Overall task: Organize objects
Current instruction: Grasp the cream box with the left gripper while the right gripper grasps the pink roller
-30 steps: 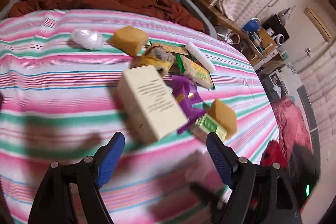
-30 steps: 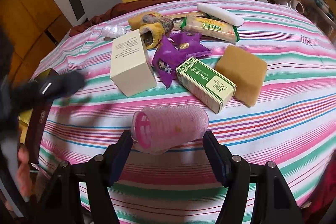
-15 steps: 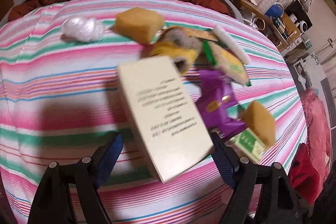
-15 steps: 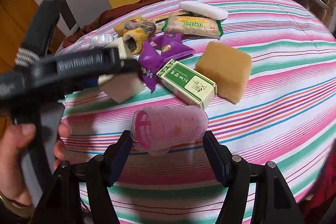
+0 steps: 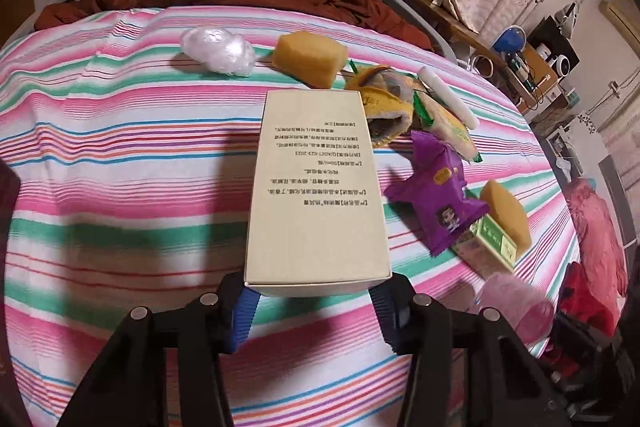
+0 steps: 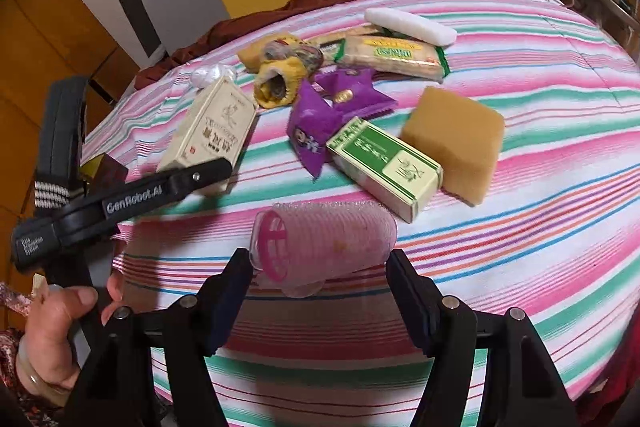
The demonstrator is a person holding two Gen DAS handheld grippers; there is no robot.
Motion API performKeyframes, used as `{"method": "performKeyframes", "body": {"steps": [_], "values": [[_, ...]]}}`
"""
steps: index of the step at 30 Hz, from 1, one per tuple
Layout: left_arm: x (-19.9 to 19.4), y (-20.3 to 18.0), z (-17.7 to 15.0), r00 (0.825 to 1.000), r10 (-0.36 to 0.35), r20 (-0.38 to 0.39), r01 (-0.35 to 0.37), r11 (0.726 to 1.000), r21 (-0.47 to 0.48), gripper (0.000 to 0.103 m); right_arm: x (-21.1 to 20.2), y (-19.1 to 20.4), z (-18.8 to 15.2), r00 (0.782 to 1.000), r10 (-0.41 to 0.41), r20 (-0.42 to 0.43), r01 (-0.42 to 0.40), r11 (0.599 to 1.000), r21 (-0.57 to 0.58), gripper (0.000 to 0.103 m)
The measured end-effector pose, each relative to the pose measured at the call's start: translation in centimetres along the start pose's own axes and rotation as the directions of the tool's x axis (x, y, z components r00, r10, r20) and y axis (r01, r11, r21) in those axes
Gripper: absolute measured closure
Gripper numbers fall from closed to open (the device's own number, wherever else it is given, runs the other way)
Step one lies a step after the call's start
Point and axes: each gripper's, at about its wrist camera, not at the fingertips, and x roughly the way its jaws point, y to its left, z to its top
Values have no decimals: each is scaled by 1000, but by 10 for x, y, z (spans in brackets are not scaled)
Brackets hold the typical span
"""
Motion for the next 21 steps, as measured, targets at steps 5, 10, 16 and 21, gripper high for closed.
{"method": "performKeyframes", "body": {"steps": [5,10,16,21], "values": [[-22,17,-17,999,-14,40,15,999,-33,52,-5,7,0,999,38,37,-37,999,-17,34],[-48,25,-31,995,-25,98,26,1000,-5,52,-7,13,0,997,48,60,-45,998,-40,34],[-89,39,-48,985,-23,170,21,1000,13,52,-5,22,-4,995,73,70,-68,995,-69,34],[-129,67,-61,973,0,232,4,1000,-18,52,-6,36,-9,991,88,98,-74,988,-133,34]]}}
